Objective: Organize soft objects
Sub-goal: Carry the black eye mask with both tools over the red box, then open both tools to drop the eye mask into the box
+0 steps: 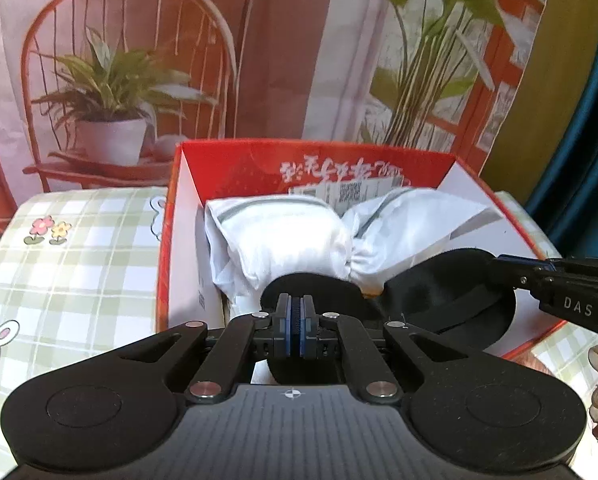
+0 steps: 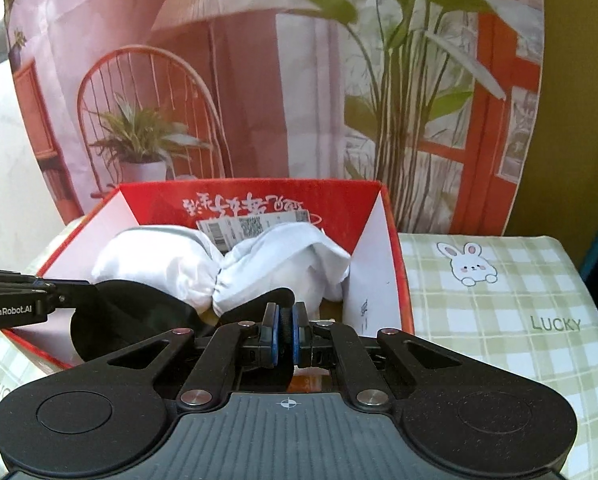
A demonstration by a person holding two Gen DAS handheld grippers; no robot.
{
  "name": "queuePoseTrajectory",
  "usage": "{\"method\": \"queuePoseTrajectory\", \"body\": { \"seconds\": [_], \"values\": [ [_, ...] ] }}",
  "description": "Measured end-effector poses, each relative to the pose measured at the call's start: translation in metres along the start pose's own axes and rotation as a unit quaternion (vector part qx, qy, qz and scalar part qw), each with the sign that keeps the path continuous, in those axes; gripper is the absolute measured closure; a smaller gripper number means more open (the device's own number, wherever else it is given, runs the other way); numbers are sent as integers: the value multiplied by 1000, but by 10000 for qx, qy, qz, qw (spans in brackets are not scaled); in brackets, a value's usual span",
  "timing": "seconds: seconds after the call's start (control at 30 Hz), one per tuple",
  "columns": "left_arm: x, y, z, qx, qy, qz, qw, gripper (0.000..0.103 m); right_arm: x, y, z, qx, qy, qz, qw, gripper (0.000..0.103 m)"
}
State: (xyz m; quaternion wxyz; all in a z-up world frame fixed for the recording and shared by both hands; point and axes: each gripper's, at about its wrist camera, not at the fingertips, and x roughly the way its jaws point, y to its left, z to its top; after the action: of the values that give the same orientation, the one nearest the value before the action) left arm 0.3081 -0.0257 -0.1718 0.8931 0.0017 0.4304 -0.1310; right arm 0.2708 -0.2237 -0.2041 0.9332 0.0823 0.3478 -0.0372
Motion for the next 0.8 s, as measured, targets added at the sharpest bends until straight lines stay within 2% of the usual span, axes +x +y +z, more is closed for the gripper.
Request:
{"method": "queuePoseTrajectory", "body": {
  "seconds": [0.23,0.27,0.33,0.4,0.43,0.47,0.6,0.73,0.8],
  "values": [
    [5,-6,-2,123,40,-18,9999,96,12,-1,-7,79,174,-50,9998,96],
    [4,-7,-2,177,13,20,9998,94,11,-1,-7,53,156,-100,9998,93],
    [2,-11,0,251,-15,88,9996,78,9,2,-8,-77,68,-226,9997,85],
    [-3,-13,1,294,-109,139,9994,31,5,5,-9,-238,-15,-288,9993,80],
    [-8,-15,1,323,-211,207,9990,24,3,6,-9,-274,-43,-316,9991,78],
    [-12,-17,1,368,-310,263,9985,16,1,6,-10,-270,-62,-315,9991,72],
    [-24,-21,2,424,-405,354,9977,7,-11,6,-11,-228,-227,-258,9992,48],
    [-37,-19,-1,329,-496,436,9973,1,-28,5,-12,-234,-415,-264,9985,29],
    [-44,-19,-3,308,-529,479,9970,0,-38,4,-14,-120,-604,-279,9977,10]
  ]
}}
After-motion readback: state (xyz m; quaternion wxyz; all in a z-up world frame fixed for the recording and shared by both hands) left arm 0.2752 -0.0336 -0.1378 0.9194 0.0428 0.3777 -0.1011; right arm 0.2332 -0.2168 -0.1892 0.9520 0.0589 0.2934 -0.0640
